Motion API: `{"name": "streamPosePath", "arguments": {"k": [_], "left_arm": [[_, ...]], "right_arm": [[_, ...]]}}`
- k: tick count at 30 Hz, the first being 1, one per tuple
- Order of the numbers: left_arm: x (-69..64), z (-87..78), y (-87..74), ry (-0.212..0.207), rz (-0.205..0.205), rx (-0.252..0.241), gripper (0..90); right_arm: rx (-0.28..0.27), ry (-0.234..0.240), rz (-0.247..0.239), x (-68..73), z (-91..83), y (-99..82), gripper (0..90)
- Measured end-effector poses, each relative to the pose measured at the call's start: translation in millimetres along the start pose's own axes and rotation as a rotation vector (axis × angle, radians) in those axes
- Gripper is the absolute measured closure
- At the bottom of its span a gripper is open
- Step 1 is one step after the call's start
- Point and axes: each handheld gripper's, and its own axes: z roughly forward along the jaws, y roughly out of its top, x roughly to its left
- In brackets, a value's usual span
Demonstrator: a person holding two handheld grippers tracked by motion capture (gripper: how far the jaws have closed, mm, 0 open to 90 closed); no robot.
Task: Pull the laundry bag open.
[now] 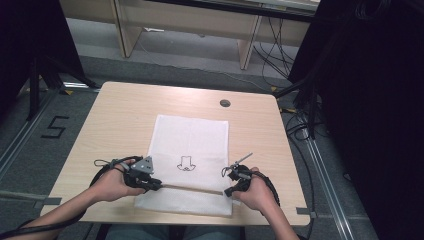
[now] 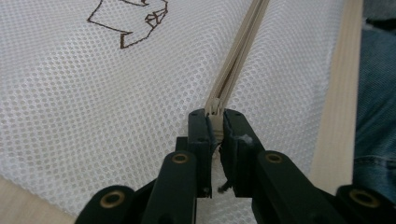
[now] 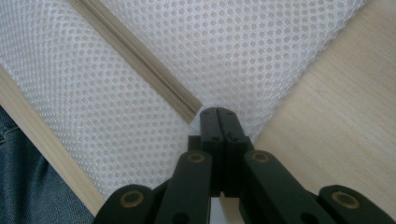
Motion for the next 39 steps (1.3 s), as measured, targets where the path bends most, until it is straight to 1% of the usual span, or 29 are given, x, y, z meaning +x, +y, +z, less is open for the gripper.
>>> {"name": "streamPosePath", "arguments": {"k": [1, 2, 3, 4, 5, 6, 9, 10, 11, 12, 13, 15, 18, 19, 20, 21, 22, 23, 24, 25, 26, 27, 28, 29, 30, 32, 33, 35, 39], "left_arm": [[0.0, 0.2, -0.9, -0.012, -0.022, -0.013, 81.8], [-1.5, 0.3, -1.0, -0.006, -0.033, -0.023, 81.8], [0.2, -1.1, 0.2, -0.001, 0.009, -0.002, 81.8], [-0.6, -0.4, 0.6, 0.002, 0.004, -0.003, 81.8], [-0.1, -0.6, 0.9, 0.003, 0.012, -0.003, 81.8], [-0.3, -0.1, 0.1, 0.002, -0.002, -0.001, 81.8], [-1.7, -0.4, -0.1, 0.002, -0.005, -0.005, 81.8], [-1.7, -0.3, 0.0, 0.000, -0.004, -0.005, 81.8], [-1.6, -0.3, 0.3, 0.002, -0.001, -0.003, 81.8], [-1.7, -0.5, 0.5, 0.005, 0.000, 0.002, 81.8], [-1.7, -0.6, 0.7, 0.006, 0.000, 0.003, 81.8], [-2.0, -0.9, 0.8, 0.006, -0.002, 0.000, 81.9], [-1.9, -0.4, 0.2, 0.006, 0.001, 0.005, 81.8], [-1.0, -0.5, -0.2, 0.024, 0.027, 0.032, 81.9], [0.1, -0.8, -2.1, 0.048, 0.031, 0.054, 81.9], [3.5, -2.7, -4.6, 0.051, 0.033, 0.067, 81.8], [4.9, -3.7, -6.9, 0.047, 0.009, 0.053, 81.9], [6.9, -5.9, -9.7, 0.056, 0.003, 0.046, 81.8], [8.1, -9.3, -12.8, 0.046, -0.028, 0.030, 81.9], [8.3, -11.8, -14.7, 0.039, -0.041, 0.018, 81.8], [7.3, -12.3, -15.5, 0.036, -0.056, 0.002, 81.8], [6.6, -13.5, -15.4, 0.046, -0.030, 0.012, 81.8], [5.4, -13.2, -14.9, 0.051, -0.026, 0.018, 81.8], [5.1, -13.0, -14.3, 0.060, -0.007, 0.021, 81.8], [5.3, -12.8, -14.6, 0.058, -0.008, 0.026, 81.8], [5.5, -12.4, -15.7, 0.052, -0.014, 0.021, 81.8], [5.2, -12.6, -15.8, 0.055, -0.011, 0.023, 81.8], [5.0, -13.0, -15.8, 0.054, -0.009, 0.026, 81.8], [2.8, -12.2, -16.8, 0.054, -0.030, 0.030, 81.9]], "right_arm": [[-0.009, -0.001, -0.006, -1.0, 1.0, -0.1, 90.0], [-0.016, 0.002, -0.015, -1.2, 1.1, -0.1, 90.0], [-0.006, 0.007, -0.008, -0.7, 0.1, 0.4, 90.0], [-0.007, 0.005, -0.006, -0.4, 0.3, 0.4, 90.0], [-0.007, 0.004, -0.008, -0.3, 0.4, 0.4, 90.0], [-0.004, -0.001, 0.006, 0.4, 0.4, 0.1, 90.0], [0.000, 0.001, 0.003, 0.0, 0.0, 0.0, 90.0], [0.000, 0.001, 0.002, -0.1, 0.1, 0.2, 90.0], [-0.013, -0.001, -0.015, -1.1, 1.1, 0.0, 90.0], [-0.015, 0.000, -0.014, -1.2, 1.2, -0.1, 90.0], [-0.002, 0.002, 0.006, -0.2, 0.1, -0.1, 90.0], [-0.010, 0.003, -0.006, -1.0, 0.4, -0.3, 90.0], [-0.006, 0.003, 0.000, -0.7, 0.3, -0.2, 90.0], [-0.004, 0.003, 0.005, -0.1, -0.2, -0.4, 90.0], [-0.005, 0.004, 0.006, -0.4, -0.1, -0.5, 90.0], [-0.006, 0.009, 0.010, -0.5, 0.0, -0.7, 90.0], [-0.004, 0.009, 0.006, -1.0, -0.1, -0.8, 90.0], [-0.008, 0.007, 0.002, -1.3, 0.0, -0.9, 90.0], [-0.006, 0.008, 0.005, -1.3, 0.0, -0.9, 90.0], [-0.004, 0.009, 0.005, -1.5, 0.0, -0.6, 90.0], [-0.010, 0.010, -0.010, -2.2, 0.3, -0.2, 90.0], [-0.001, 0.009, 0.006, -0.8, -0.2, -0.2, 90.0], [0.000, 0.008, 0.005, -0.5, -0.3, 0.0, 90.0], [0.003, 0.010, 0.015, 0.4, 0.1, -0.2, 90.0], [0.000, 0.013, 0.024, 1.4, 0.6, -0.5, 90.0], [-0.006, 0.002, -0.001, -0.6, 0.0, -0.3, 90.0], [0.002, 0.001, 0.019, 0.4, -0.3, -0.6, 90.0], [0.002, 0.004, 0.018, 0.2, -0.4, -0.7, 90.0], [0.000, 0.008, 0.012, -0.5, -0.5, -1.3, 90.0]]}}
